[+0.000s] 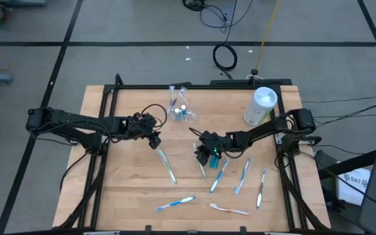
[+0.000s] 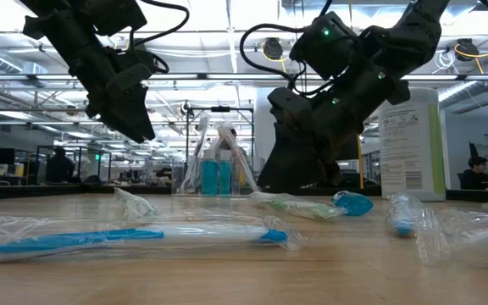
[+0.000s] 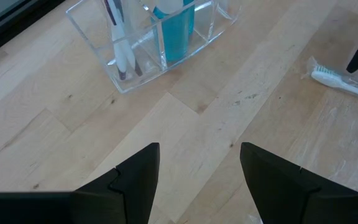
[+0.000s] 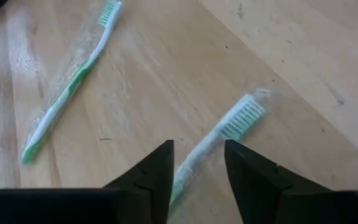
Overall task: Pick & Place toothbrushing station
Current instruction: Put the right green toothbrush into the right section of the organizer
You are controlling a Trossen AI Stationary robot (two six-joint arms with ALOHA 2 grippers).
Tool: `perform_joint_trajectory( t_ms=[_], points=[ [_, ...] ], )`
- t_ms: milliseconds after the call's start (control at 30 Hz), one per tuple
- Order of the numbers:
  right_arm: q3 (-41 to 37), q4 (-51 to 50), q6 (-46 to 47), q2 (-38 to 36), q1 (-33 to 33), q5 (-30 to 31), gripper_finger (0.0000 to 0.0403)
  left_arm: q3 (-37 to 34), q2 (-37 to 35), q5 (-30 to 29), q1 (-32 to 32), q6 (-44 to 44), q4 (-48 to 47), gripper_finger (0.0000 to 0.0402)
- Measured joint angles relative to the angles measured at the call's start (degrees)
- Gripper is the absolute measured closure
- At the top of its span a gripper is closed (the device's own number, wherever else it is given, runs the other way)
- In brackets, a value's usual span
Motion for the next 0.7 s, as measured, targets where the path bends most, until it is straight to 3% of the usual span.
perform_joint_trajectory(
  t_ms=[167, 300, 700],
  points=[
    [0.02, 1.27, -0.26, 1.56, 0.86, 0.19, 0.0230, 0.02, 0.00, 0.00, -0.02, 0.00, 0.00, 0.0169],
    [0.12, 3.08, 0.29, 2.29, 0.97, 0.20, 0.0231, 0.02, 0.00, 0.01, -0.02, 0.00, 0.03, 0.0169],
    [0.07, 0.64, -0.47, 2.38, 0.52, 0.26, 0.0323, 0.02, 0.02, 0.00, -0.02, 0.00, 0.05, 0.0169]
  ],
)
